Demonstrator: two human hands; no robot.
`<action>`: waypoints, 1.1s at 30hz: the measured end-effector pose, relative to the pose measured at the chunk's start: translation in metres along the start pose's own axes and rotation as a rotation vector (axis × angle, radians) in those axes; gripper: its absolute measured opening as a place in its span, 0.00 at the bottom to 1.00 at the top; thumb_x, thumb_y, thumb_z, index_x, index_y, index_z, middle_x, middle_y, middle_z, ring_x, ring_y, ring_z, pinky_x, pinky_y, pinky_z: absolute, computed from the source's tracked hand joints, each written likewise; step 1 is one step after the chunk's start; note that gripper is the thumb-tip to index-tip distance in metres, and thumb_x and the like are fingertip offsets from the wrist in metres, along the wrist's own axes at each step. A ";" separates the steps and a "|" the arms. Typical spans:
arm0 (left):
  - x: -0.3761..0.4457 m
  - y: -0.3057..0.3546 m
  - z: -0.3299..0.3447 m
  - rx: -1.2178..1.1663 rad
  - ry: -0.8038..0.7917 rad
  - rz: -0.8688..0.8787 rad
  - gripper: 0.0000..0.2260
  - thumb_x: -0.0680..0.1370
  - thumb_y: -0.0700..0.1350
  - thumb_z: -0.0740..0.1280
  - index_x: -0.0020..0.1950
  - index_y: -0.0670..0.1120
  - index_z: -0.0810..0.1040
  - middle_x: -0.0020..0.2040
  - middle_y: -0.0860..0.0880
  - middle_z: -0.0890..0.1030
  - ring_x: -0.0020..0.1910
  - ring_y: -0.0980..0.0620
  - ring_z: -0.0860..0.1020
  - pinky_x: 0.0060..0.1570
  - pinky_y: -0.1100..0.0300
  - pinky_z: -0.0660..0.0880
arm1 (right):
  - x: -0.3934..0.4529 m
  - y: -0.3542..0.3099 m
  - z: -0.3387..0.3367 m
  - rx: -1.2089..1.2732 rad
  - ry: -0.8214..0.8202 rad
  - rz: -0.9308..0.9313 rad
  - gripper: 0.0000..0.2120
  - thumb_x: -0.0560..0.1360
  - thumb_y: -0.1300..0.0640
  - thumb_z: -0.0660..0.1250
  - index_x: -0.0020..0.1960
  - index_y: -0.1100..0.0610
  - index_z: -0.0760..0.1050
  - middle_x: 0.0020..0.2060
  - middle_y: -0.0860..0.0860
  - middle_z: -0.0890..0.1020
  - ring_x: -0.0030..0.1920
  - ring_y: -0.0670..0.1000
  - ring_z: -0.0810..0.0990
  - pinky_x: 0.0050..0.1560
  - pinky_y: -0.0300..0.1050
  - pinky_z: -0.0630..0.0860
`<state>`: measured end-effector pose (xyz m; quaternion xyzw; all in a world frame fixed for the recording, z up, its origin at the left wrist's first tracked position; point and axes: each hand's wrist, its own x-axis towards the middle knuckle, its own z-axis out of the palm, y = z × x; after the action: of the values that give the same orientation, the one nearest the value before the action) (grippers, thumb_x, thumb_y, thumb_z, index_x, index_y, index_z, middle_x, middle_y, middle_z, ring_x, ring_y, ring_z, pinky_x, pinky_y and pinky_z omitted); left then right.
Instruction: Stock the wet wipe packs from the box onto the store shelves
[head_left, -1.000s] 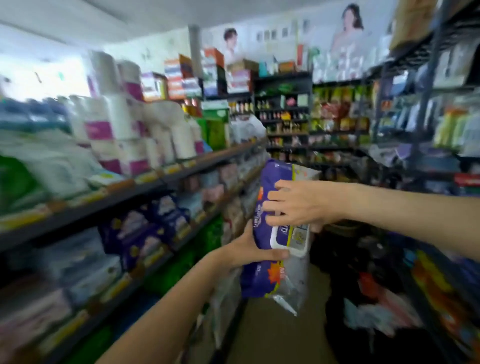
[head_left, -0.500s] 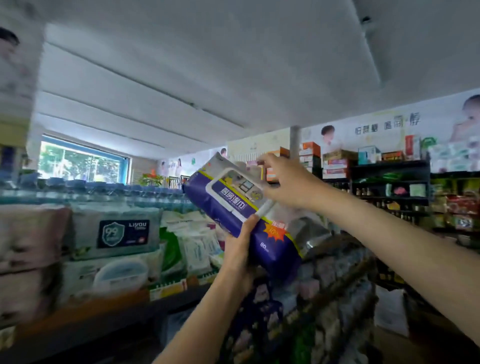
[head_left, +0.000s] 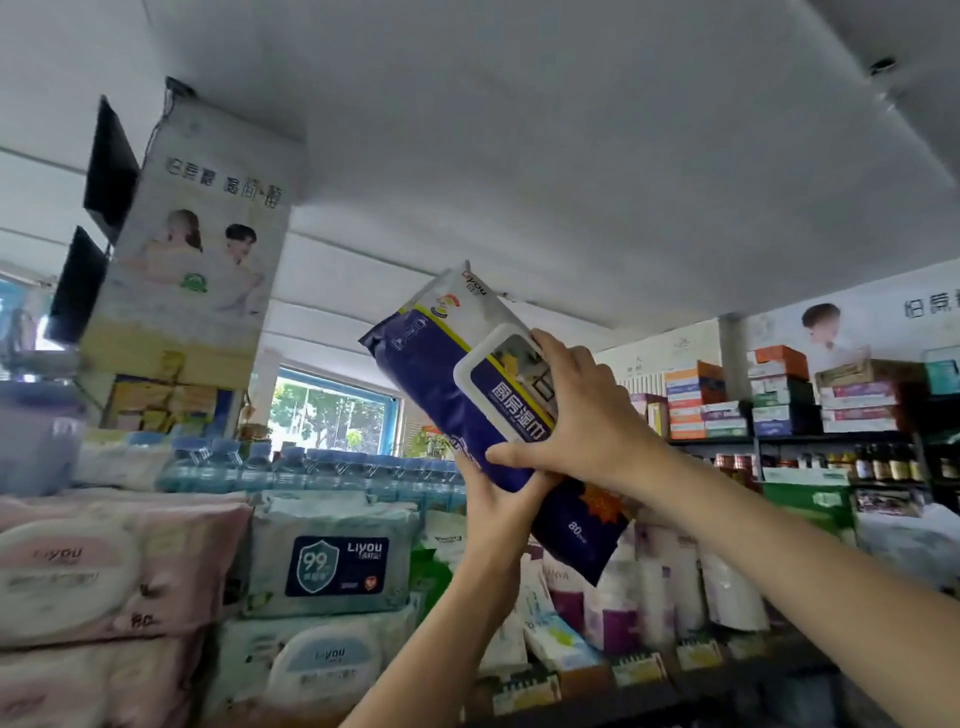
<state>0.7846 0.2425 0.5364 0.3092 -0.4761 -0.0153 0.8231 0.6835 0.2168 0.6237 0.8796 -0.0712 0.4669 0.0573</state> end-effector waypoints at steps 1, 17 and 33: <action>0.006 0.003 -0.004 0.024 0.008 0.024 0.32 0.62 0.48 0.76 0.63 0.58 0.65 0.57 0.50 0.80 0.52 0.55 0.81 0.46 0.61 0.80 | 0.006 0.003 -0.001 0.082 -0.014 -0.022 0.50 0.60 0.37 0.74 0.72 0.48 0.51 0.63 0.52 0.67 0.63 0.55 0.68 0.62 0.53 0.69; 0.077 0.199 -0.190 1.329 0.196 0.331 0.41 0.68 0.47 0.75 0.73 0.40 0.55 0.71 0.40 0.61 0.71 0.44 0.61 0.72 0.50 0.60 | 0.107 -0.092 0.070 -0.267 0.469 -0.304 0.52 0.58 0.41 0.75 0.71 0.57 0.51 0.60 0.61 0.70 0.54 0.63 0.72 0.53 0.56 0.69; 0.135 0.207 -0.313 2.650 -0.307 0.484 0.64 0.42 0.69 0.75 0.72 0.43 0.60 0.60 0.36 0.77 0.51 0.35 0.80 0.42 0.38 0.77 | 0.191 -0.155 0.228 -0.444 0.280 -0.566 0.56 0.42 0.39 0.79 0.64 0.57 0.62 0.54 0.57 0.79 0.47 0.60 0.79 0.47 0.55 0.76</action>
<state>1.0511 0.5219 0.6384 0.7671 -0.2614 0.5608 -0.1696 1.0025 0.3171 0.6502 0.7583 0.0837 0.5213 0.3824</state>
